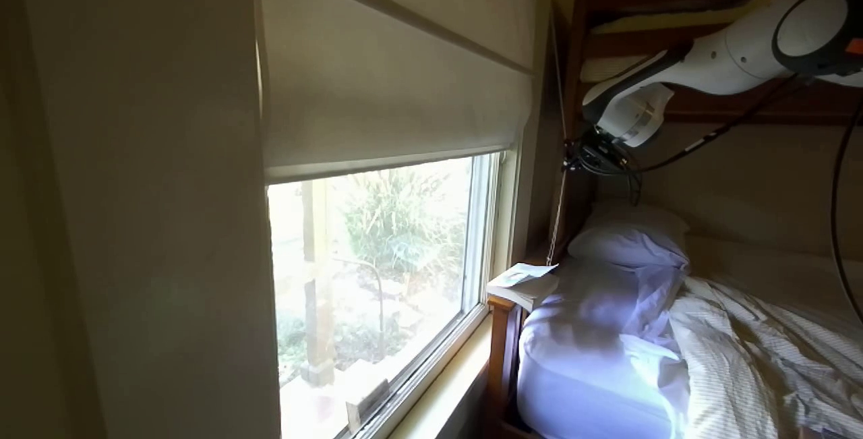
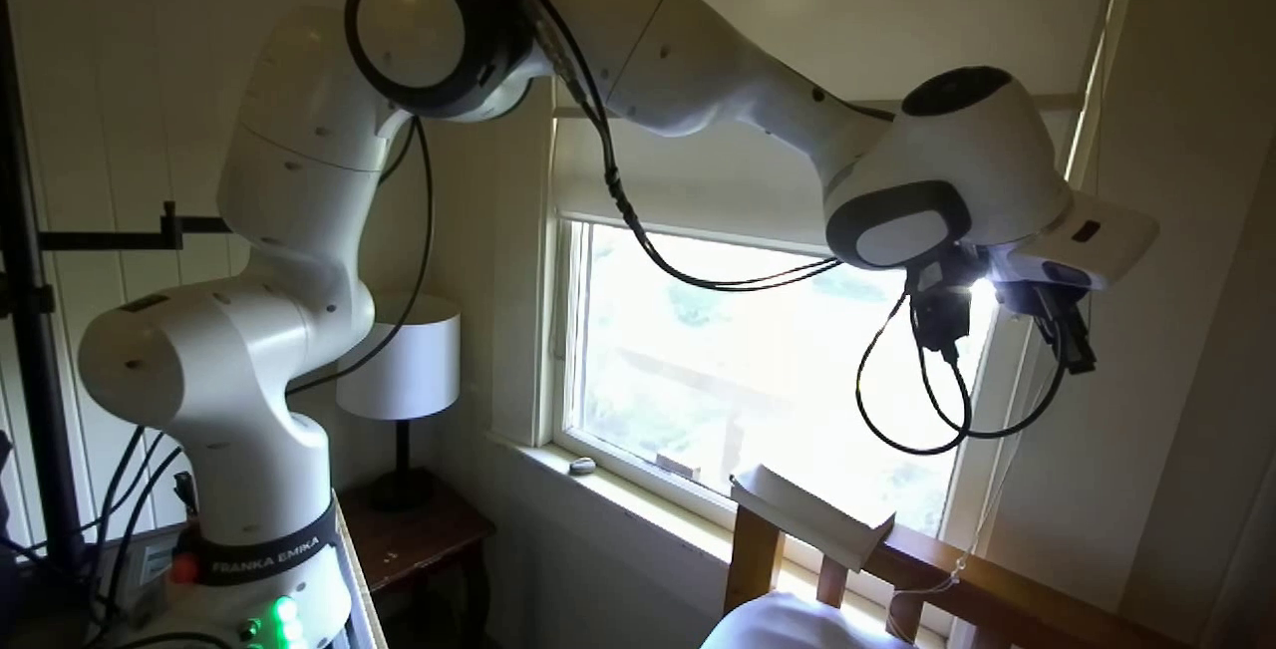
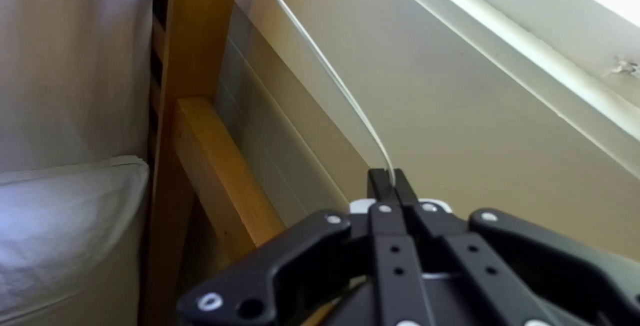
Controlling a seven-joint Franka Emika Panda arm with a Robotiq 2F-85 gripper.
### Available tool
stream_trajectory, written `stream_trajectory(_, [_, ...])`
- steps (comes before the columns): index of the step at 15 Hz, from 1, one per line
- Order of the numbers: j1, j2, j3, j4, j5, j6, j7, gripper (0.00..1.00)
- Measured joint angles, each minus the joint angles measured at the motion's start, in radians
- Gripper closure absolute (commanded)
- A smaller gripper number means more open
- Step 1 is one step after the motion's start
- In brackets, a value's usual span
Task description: Pull the white cord on the right side of the window
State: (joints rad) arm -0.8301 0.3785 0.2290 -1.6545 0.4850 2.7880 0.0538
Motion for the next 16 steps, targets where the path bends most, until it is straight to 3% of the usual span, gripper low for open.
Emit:
stream_trajectory(6, [0.010, -0.003, 0.022, 0.001, -0.001, -0.009, -0.026, 1.00])
stream_trajectory(11, [0.022, -0.058, 0.120, -0.109, 0.021, -0.018, -0.120, 1.00])
stream_trajectory(13, [0.029, -0.086, 0.130, -0.150, 0.015, -0.010, -0.129, 1.00])
stream_trajectory(16, [0.148, -0.109, -0.015, -0.172, 0.009, 0.027, -0.125, 1.00])
